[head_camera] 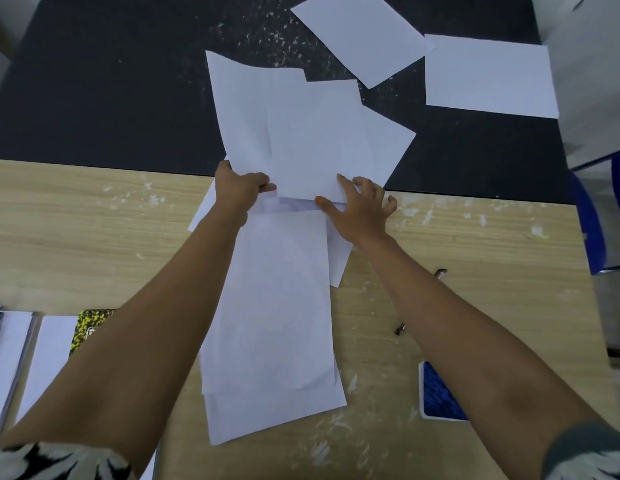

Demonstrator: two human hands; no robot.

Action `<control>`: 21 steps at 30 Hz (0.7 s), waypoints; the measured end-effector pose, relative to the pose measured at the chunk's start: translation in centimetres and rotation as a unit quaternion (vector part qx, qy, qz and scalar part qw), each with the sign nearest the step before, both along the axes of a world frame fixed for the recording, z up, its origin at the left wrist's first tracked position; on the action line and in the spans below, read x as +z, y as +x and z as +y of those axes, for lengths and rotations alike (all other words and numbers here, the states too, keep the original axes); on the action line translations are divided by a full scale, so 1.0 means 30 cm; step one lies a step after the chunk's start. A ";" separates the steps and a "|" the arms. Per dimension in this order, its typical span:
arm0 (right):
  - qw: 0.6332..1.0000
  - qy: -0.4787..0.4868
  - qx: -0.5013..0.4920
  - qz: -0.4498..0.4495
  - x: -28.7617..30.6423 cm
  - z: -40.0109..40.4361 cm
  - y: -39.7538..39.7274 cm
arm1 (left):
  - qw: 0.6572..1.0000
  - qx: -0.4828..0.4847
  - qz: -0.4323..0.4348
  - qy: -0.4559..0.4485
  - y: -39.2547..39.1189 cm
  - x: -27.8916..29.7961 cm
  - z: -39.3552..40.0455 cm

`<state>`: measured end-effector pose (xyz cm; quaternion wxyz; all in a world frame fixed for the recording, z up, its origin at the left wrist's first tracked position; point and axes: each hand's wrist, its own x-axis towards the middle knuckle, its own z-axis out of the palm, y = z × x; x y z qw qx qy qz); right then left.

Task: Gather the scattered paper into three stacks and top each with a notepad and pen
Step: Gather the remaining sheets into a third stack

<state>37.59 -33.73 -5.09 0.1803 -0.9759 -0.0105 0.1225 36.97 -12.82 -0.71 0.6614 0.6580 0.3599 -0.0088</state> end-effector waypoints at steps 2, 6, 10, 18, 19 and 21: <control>0.999 0.042 -0.014 -0.014 0.014 0.007 -0.009 | 0.998 0.019 -0.012 -0.055 0.007 0.018 0.006; 0.987 0.136 -0.027 -0.078 0.060 0.035 -0.031 | 0.981 0.031 -0.019 -0.189 0.013 0.063 0.024; 0.974 0.204 -0.017 -0.096 0.121 0.062 -0.035 | 0.969 0.030 -0.042 -0.241 0.006 0.110 0.025; 0.971 0.189 0.048 -0.136 0.199 0.068 -0.059 | 0.960 0.015 -0.048 -0.276 -0.089 0.163 0.021; 0.973 0.181 0.052 -0.135 0.205 0.066 -0.072 | 0.962 0.013 -0.039 -0.270 -0.111 0.161 0.019; 0.976 0.168 0.066 -0.126 0.207 0.062 -0.113 | 0.965 0.018 -0.022 -0.261 -0.170 0.145 0.018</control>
